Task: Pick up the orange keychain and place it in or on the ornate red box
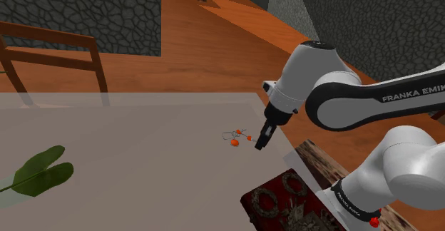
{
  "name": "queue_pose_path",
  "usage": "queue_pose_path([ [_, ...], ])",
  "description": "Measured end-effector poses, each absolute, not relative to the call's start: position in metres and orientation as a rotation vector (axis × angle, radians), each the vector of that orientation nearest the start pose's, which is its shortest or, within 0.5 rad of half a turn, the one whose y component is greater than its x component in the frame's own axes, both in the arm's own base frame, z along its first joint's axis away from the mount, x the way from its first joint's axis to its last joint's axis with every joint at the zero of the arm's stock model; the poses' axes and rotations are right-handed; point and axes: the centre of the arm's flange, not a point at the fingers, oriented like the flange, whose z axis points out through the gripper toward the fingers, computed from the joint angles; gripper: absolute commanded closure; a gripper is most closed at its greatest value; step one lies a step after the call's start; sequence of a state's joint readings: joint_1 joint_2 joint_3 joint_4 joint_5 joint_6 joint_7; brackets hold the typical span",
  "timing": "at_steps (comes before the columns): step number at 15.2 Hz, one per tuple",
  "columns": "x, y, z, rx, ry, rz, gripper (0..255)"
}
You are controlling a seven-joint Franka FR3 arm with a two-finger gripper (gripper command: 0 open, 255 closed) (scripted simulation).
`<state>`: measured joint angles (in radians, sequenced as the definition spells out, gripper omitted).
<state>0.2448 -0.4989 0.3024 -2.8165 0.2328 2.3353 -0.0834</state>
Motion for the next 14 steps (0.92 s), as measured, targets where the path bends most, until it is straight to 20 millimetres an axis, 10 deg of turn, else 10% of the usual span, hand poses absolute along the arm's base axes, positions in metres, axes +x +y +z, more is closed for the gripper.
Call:
queue_pose_path([
  [14, 0.301, 0.177, 0.366, -3.039, -0.676, 0.003, 255],
])
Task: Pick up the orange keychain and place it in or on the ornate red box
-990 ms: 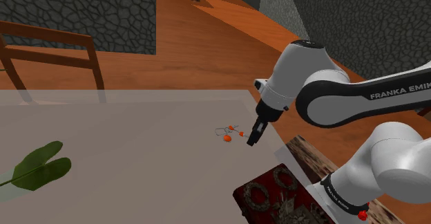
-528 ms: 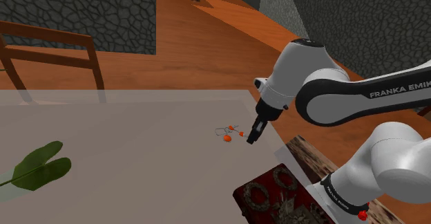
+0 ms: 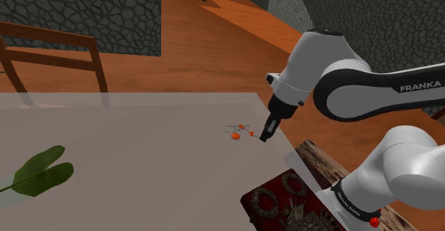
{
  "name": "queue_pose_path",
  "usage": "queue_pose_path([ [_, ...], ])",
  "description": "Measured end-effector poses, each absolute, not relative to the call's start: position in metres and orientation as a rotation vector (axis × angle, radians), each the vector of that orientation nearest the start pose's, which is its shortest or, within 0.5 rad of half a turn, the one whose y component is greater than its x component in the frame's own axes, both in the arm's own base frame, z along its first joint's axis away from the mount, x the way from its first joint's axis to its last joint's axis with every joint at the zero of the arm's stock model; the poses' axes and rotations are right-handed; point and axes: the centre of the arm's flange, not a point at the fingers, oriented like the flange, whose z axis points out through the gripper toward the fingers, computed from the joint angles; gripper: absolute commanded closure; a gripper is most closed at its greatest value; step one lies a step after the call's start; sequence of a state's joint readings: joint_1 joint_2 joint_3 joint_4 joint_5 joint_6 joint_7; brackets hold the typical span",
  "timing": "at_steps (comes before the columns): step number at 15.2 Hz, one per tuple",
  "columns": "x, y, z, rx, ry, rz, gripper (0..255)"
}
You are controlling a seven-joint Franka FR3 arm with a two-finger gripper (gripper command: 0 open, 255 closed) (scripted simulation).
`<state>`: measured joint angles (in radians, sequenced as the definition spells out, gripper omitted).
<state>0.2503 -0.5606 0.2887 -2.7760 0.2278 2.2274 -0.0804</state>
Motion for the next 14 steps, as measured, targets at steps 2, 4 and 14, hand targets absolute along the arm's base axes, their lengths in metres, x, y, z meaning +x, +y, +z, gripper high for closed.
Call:
queue_pose_path([
  [2, 0.301, 0.177, 0.377, -3.039, -0.676, 0.004, 255],
  [4, 0.301, 0.176, 0.386, -3.039, -0.676, 0.004, 255],
  [14, 0.301, 0.177, 0.440, -3.039, -0.676, 0.004, 255],
])
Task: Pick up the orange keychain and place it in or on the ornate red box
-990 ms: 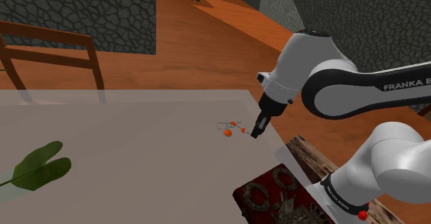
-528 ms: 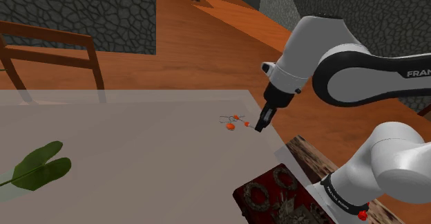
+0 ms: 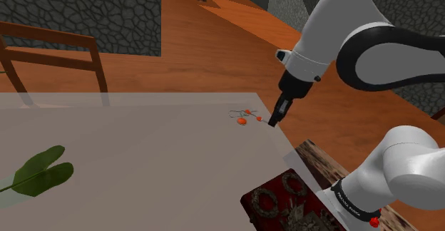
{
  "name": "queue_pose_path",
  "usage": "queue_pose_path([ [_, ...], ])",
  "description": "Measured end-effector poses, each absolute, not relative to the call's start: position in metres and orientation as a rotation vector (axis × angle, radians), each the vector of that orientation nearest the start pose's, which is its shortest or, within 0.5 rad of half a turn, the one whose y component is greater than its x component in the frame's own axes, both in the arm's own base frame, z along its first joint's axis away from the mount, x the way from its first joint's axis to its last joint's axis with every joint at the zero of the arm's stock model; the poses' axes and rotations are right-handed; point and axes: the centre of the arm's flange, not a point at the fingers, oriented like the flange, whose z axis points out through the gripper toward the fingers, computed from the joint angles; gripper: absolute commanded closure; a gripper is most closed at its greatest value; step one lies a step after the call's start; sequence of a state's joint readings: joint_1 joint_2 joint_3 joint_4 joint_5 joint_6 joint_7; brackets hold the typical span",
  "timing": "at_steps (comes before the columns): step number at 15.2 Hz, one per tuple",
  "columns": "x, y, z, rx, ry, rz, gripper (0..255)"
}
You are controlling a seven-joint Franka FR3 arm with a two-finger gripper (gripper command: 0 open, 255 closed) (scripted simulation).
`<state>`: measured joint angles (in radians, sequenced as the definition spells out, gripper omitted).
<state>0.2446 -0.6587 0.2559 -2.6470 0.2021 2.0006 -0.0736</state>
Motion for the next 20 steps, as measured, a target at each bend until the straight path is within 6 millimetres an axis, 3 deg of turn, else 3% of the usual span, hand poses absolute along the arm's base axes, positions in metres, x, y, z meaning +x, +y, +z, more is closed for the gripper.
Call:
queue_pose_path([
  [3, 0.300, 0.176, 0.454, -3.039, -0.676, 0.004, 255],
  [5, 0.285, 0.181, 0.458, -3.039, -0.676, 0.005, 255],
  [20, 0.096, 0.228, 0.466, -3.039, -0.678, 0.003, 255],
])
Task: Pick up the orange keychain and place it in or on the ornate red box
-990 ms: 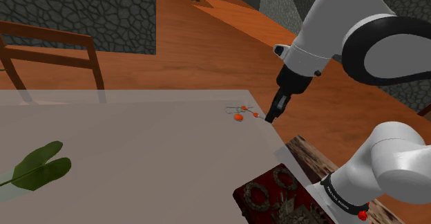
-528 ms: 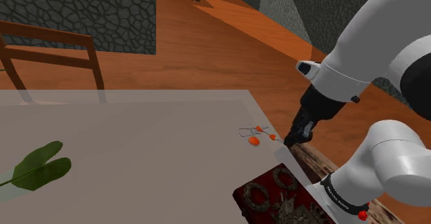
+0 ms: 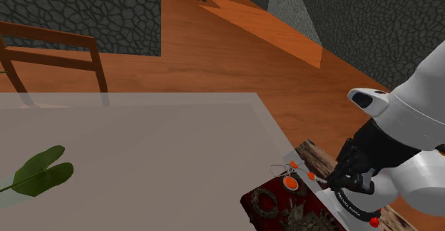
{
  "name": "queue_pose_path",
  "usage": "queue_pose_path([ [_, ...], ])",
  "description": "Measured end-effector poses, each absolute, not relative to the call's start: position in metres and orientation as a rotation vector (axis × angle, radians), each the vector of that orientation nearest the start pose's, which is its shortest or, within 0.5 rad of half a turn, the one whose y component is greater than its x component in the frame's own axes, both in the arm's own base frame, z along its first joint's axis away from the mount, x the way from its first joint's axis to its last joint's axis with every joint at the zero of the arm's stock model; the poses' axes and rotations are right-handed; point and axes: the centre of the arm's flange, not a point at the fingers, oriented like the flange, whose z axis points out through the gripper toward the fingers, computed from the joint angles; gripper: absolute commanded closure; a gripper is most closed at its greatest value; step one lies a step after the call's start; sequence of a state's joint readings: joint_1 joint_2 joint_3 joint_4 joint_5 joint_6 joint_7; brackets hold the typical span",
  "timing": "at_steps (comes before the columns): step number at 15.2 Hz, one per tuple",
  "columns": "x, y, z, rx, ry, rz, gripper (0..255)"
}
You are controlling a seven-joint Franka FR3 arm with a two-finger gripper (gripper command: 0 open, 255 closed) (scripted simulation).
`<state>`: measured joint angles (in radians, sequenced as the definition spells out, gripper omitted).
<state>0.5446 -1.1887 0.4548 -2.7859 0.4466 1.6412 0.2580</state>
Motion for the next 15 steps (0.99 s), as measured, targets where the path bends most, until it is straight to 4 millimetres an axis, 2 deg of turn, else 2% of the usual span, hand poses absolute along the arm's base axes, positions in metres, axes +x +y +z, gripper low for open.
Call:
queue_pose_path([
  [7, 0.009, 0.250, 0.467, -3.038, -0.678, 0.003, 255],
  [10, -0.002, 0.253, 0.457, -3.039, -0.677, 0.004, 255],
  [15, -0.004, 0.251, 0.431, -3.039, -0.676, 0.005, 255],
])
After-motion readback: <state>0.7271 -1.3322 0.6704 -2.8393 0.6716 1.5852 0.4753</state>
